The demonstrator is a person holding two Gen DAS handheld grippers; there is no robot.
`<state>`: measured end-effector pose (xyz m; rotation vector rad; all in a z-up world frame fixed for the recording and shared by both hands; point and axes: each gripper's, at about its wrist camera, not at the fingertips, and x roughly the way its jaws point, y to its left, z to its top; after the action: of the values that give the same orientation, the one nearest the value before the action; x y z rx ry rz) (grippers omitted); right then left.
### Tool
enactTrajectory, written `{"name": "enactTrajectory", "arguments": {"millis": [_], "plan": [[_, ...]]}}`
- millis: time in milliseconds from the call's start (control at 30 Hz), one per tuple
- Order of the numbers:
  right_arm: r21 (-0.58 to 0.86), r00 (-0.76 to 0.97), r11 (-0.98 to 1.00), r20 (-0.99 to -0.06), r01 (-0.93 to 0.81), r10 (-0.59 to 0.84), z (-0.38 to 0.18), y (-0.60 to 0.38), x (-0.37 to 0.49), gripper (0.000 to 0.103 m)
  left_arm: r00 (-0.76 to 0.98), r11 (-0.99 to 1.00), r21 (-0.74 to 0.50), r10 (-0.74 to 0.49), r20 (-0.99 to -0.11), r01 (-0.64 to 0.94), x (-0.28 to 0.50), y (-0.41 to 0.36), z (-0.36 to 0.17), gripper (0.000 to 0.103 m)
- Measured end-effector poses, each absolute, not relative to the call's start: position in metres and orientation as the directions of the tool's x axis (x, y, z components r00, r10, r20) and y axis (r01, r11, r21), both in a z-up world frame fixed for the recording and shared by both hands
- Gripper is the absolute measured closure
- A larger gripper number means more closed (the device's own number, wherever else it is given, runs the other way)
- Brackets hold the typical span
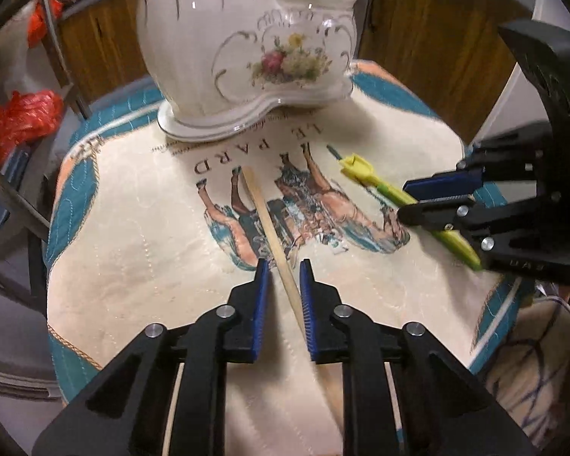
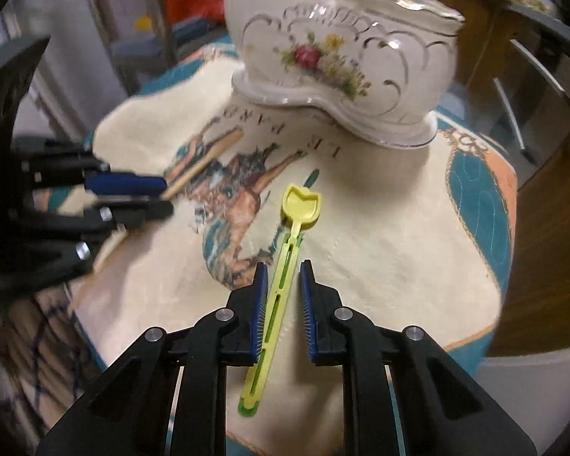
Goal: Organize utensils
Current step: 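Close the right tool on the last yellow spoon while the left tool closes on the last chopstick, then lift the yellow spoon with the right tool while the left tool lifts the chopstick toward the holder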
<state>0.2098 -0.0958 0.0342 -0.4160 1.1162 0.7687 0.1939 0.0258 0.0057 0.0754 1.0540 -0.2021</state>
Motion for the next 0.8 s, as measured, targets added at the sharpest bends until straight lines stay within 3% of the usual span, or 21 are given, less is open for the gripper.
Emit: {"name": "enactTrajectory", "arguments": {"millis": [233,500,800], "plan": [[0.085,0.056,0.641,-0.979,-0.763,0.197,0.034,-0.08,0.23,0.085,0.262,0.952,-0.079,-0.16,-0.952,0.296,0.218,0.037,0.011,0.089],[0.036,-0.01,0.623,-0.999,-0.781,0.045,0.03,-0.053,0.241,0.085,0.118,0.936,-0.072,-0.119,-0.986,0.345,0.238,0.031,0.012,0.089],[0.055,-0.02,0.641,-0.998,-0.766,0.062,0.03,-0.054,0.244,0.085,0.076,0.939,-0.104,-0.136,-0.988,0.328,0.246,0.039,0.011,0.092]]}}
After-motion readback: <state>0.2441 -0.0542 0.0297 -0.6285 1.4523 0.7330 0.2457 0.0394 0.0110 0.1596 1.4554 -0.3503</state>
